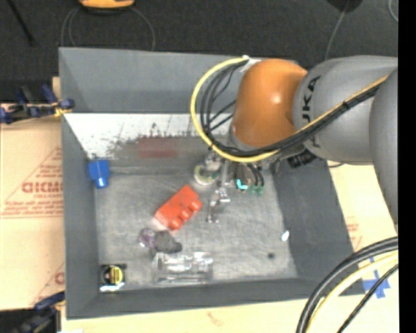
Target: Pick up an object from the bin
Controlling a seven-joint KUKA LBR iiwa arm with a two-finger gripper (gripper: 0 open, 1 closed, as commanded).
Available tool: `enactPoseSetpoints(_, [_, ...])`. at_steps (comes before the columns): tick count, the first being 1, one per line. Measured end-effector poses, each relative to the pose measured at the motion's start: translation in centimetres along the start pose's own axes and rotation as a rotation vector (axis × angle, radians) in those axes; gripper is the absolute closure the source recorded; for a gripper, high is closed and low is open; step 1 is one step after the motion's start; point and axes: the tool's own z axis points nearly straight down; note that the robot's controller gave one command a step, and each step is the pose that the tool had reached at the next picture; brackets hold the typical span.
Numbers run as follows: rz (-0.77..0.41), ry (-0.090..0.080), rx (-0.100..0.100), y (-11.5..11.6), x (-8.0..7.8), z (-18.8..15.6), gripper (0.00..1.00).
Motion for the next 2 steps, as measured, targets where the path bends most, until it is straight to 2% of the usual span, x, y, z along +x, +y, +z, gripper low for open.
enactPoseSetpoints(1, [-0.251,-0.012,0.003,4.5,-0.02,8.03,0.0])
enactPoseSetpoints(2, [-0.248,-0.022,0.001,4.59,-0.33,7.69,1.0])
